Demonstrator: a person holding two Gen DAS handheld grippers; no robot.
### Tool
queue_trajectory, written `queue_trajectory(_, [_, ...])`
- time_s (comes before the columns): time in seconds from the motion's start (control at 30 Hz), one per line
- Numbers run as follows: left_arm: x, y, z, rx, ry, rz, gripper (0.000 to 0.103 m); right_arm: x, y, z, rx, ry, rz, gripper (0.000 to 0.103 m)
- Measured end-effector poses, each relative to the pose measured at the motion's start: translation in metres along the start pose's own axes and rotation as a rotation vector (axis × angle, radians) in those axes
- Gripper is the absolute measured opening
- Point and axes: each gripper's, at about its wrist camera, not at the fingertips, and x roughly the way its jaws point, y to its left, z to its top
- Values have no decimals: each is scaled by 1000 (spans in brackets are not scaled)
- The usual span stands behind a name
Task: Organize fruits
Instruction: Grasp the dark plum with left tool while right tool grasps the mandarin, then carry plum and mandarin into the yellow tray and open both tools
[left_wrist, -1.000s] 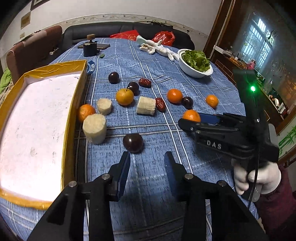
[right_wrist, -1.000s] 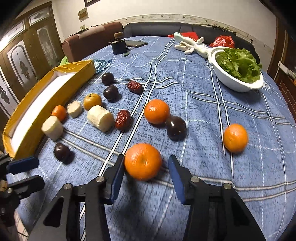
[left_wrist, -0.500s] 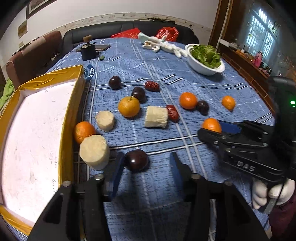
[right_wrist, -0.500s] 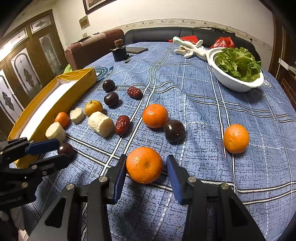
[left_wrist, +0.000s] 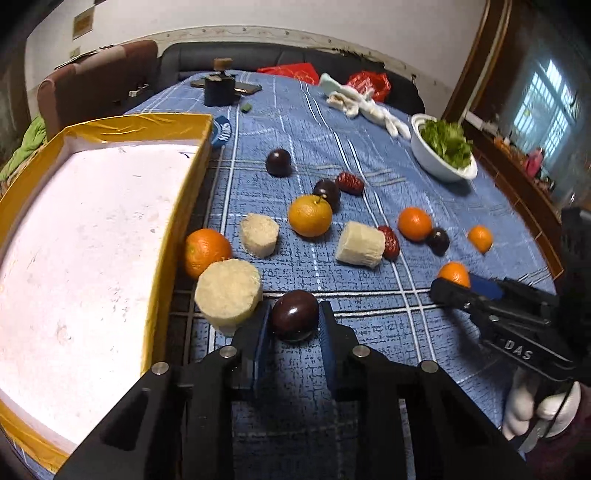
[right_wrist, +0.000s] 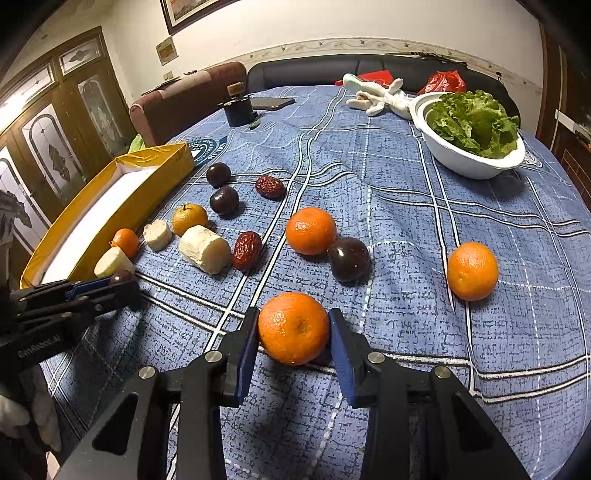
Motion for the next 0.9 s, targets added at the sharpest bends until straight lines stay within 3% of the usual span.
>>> queue_trajectory(0.23, [-57,22,-8,-73,-100,-43,24,-8,3,-1,10,-22,-40,40])
queue_trajectory(0.37, [-83,51,-13,-131,-147,-21,24,-26,22,-3,7,-53,4,40])
queue_trajectory(0.67, [-101,124,-27,-282,-176,113,25,-33,129,12,-126,-30,210,41])
queue_trajectory(0.9, [-100,175,-38,-399,-156,145,25,-6,211,22,-232,15,306,41])
